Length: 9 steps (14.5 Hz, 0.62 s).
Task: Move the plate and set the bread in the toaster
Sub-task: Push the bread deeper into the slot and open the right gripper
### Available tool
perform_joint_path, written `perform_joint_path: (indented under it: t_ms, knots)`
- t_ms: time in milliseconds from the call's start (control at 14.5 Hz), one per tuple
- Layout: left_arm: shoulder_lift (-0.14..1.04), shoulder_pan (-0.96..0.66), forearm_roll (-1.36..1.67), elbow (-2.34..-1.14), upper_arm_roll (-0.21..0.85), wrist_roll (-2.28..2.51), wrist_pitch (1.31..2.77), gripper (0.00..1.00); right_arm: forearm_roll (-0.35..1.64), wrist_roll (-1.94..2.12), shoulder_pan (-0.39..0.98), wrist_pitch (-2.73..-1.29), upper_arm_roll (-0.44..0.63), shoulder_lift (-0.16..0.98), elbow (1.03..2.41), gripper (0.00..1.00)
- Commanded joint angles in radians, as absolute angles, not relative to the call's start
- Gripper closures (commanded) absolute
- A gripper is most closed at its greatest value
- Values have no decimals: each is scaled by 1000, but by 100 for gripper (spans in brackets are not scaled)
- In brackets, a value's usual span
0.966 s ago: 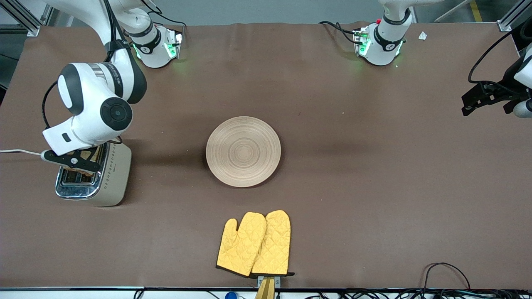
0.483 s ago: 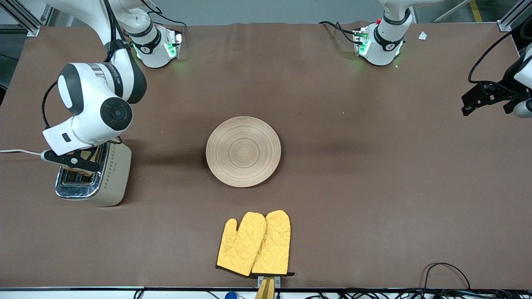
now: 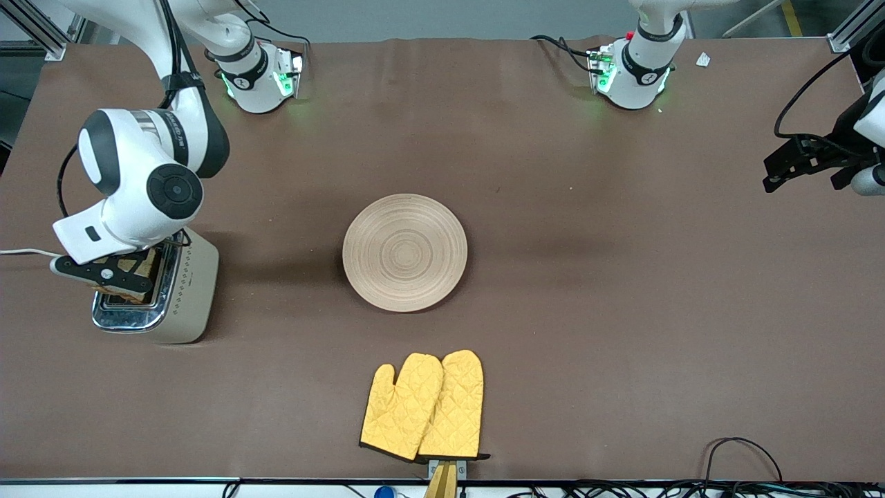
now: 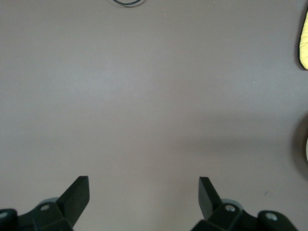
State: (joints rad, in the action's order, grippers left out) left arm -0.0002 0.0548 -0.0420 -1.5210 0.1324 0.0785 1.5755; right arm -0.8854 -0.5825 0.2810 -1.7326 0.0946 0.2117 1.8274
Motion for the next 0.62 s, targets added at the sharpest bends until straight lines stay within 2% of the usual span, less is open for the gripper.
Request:
perform_joint_path:
  t_ms: [0, 552]
  knots:
    - [0, 57, -28, -1508, 129, 61, 1566, 0, -911, -580, 281, -1741, 92, 184, 1859, 100]
    - [3, 55, -25, -1509, 130, 61, 1566, 0, -897, -591, 290, -1727, 89, 192, 1887, 99]
